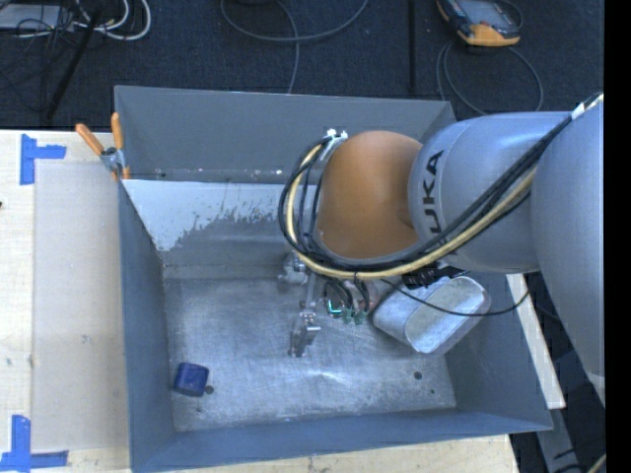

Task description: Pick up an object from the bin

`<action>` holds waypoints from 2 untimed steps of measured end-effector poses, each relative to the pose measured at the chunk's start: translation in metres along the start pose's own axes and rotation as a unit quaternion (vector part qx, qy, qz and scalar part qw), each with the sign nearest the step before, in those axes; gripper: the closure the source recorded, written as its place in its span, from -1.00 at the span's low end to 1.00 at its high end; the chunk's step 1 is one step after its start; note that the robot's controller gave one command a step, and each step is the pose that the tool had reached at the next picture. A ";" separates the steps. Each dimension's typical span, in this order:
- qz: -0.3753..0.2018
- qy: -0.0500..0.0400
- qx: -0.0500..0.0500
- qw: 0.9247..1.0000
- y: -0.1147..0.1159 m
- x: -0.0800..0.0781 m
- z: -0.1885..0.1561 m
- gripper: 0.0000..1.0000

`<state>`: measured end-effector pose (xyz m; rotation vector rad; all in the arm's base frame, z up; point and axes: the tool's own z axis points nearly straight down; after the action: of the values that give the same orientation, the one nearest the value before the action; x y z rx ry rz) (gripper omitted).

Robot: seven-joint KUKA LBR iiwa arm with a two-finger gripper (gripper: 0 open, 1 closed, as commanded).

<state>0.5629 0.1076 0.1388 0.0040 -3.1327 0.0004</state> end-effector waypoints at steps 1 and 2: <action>-0.022 -0.004 0.001 1.000 -0.055 -0.031 0.031 -1.00; -0.052 -0.006 0.002 0.999 -0.122 -0.046 0.011 -1.00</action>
Offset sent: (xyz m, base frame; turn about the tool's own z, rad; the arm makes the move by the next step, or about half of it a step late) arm 0.0308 -0.0512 -0.0284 -0.0472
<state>0.6092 -0.0145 0.1278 0.1683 -3.1406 0.0051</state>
